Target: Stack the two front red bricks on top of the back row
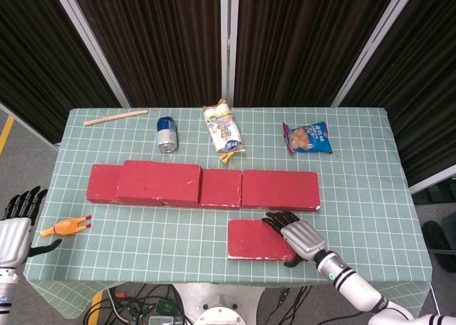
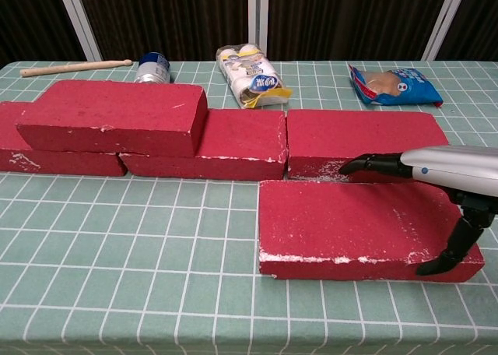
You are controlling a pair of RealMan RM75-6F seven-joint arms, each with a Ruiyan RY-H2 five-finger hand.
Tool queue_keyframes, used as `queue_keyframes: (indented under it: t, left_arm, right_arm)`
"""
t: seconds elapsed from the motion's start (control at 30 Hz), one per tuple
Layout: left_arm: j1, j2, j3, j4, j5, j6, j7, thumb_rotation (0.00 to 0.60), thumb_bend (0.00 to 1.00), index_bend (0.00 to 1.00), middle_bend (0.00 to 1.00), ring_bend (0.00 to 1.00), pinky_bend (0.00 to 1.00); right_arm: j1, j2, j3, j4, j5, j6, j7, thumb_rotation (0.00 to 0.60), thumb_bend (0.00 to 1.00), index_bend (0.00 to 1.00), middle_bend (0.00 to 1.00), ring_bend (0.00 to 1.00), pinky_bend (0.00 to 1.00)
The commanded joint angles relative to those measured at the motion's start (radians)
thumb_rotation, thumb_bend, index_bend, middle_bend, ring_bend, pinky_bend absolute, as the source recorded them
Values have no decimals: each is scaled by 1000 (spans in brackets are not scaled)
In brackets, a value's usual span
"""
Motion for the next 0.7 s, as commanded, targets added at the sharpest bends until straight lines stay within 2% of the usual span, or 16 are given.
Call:
queue_keyframes:
  t: [0.03, 0.23, 0.4, 0.57, 0.7]
  left_arm:
    - [11, -3, -9, 10, 5, -7, -12, 600, 17, 37, 0, 0, 0]
    - [25, 3, -21, 14, 10, -24, -29, 600, 16, 37, 0, 0, 0]
    - [34, 5, -31, 14, 11, -38, -38, 600, 16, 37, 0, 0, 0]
    - [40, 7, -39, 14, 14, -56, -44, 600, 16, 37, 0, 0, 0]
    - [45, 6, -47, 17, 15, -62, -43, 600, 16, 37, 0, 0, 0]
  right_arm:
    - [22, -35, 5, 21, 40, -3, -21, 600, 0, 0, 0, 0, 0]
    - [50, -69, -2, 42, 85, -16, -29, 600, 0, 0, 0, 0, 0]
    - [55, -85, -11, 51, 78, -4, -11, 600, 0, 0, 0, 0, 10]
    - [49, -86, -16, 55, 50, 20, 28, 600, 16, 0, 51, 7, 114]
    - [45, -81, -19, 58, 26, 37, 60, 600, 50, 0, 89, 43, 158]
